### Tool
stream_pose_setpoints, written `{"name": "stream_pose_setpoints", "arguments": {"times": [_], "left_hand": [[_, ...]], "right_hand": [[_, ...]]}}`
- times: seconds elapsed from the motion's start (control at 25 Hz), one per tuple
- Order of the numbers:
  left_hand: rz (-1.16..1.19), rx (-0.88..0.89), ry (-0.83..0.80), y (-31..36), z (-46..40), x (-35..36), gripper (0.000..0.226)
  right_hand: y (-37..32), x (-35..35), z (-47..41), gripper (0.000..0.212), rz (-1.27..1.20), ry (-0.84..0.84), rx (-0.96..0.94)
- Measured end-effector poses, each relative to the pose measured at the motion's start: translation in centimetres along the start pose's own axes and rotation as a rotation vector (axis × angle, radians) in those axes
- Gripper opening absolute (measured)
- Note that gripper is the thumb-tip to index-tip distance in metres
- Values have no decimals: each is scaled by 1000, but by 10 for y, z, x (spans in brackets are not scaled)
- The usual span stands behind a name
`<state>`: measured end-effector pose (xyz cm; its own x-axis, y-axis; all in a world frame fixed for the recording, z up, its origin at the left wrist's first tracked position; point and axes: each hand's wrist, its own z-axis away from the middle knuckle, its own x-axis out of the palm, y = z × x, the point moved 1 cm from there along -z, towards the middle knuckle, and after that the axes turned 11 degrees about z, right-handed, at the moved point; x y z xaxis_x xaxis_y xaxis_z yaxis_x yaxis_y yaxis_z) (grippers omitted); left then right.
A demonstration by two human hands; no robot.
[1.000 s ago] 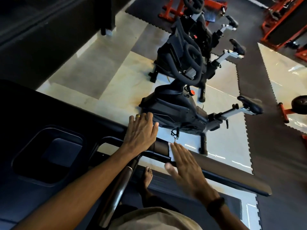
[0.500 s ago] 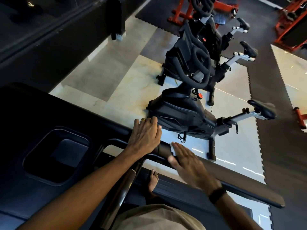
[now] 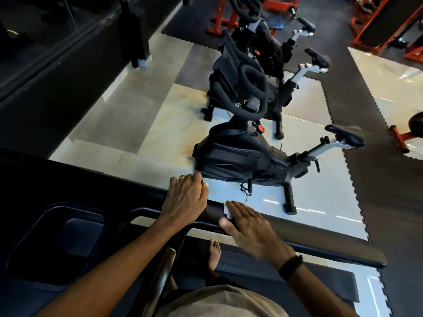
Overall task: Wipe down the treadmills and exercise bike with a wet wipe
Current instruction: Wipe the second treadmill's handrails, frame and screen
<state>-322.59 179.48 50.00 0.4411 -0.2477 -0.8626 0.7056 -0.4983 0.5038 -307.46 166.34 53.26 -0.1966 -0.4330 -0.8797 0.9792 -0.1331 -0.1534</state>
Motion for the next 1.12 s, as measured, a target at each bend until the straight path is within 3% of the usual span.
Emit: {"name": "stream_pose_setpoints", "arguments": {"times": [0.16, 0.28, 0.36, 0.48, 0.6, 0.72, 0.84, 0.96, 1.12], "left_hand": [[41, 38, -3, 0, -1, 0, 42], [107, 35, 9, 0, 2, -4, 39], [143, 31, 16, -1, 3, -7, 49], [131, 53, 33, 1, 2, -8, 60], [128, 63, 22, 1, 0, -7, 58], [140, 57, 26, 2, 1, -7, 54], [207, 13, 52, 1, 5, -11, 37], [223, 21, 68, -1, 7, -14, 40], [153, 44, 52, 3, 2, -10, 55]], "right_hand": [[3, -28, -36, 90, -107, -214, 248], [-16, -22, -52, 95, -174, -200, 154], [-20, -18, -36, 91, -280, -128, 74], [9, -30, -17, 97, -473, -176, 189], [23, -40, -29, 105, -373, -304, 378], [-10, -43, -61, 110, -294, -402, 298], [-40, -37, -82, 111, -340, -365, 186], [-21, -33, -64, 121, -490, -299, 114], [29, -40, -38, 116, -353, -326, 293]]}}
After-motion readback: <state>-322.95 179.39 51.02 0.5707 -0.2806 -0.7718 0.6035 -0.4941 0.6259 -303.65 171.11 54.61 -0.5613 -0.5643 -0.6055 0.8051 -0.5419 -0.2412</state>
